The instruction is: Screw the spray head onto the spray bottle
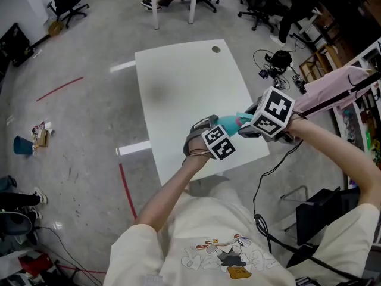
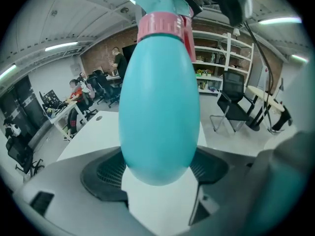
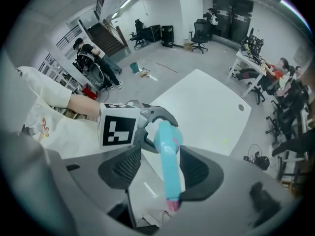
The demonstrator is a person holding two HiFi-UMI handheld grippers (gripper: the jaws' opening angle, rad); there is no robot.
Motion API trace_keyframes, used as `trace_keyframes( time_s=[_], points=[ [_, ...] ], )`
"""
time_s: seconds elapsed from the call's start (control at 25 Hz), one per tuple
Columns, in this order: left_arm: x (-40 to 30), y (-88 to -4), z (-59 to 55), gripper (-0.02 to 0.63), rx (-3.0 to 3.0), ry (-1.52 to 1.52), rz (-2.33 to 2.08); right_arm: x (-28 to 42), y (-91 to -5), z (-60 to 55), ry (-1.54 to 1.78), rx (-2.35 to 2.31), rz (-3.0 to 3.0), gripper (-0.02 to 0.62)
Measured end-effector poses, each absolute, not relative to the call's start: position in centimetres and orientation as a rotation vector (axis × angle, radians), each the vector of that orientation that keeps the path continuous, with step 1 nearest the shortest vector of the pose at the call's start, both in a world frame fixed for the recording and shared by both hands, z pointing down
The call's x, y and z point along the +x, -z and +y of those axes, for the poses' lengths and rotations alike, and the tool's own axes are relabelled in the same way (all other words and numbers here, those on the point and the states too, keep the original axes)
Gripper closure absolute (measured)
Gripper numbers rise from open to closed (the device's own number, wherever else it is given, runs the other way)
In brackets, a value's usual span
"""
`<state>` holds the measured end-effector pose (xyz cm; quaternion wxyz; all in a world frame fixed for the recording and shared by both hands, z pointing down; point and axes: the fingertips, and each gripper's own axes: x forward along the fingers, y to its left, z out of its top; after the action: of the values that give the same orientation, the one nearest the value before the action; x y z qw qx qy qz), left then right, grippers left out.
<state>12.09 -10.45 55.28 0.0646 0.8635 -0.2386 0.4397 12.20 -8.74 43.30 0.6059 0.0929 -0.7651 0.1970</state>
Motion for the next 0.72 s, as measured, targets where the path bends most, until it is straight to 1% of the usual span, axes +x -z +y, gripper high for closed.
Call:
trace_keyframes(
  time_s=[0.2, 0.4, 0.72],
  points=[
    [11.2, -56.1, -10.3, 0.204, 2.694, -1.416, -0.489, 13.0, -41.6, -9.7, -0.321, 0.226, -1.802, 0.357],
    [10.4, -56.4, -9.1, 0.204, 2.752, -1.387, -0.13, 12.6, -38.8, -8.5, -0.146, 0.109, -1.821, 0.354],
    [9.4, -53.5, -3.1, 0.204, 2.749, -1.143, 0.659, 11.1, -35.2, -4.9, 0.236, -0.216, -1.82, 0.356]
  ],
)
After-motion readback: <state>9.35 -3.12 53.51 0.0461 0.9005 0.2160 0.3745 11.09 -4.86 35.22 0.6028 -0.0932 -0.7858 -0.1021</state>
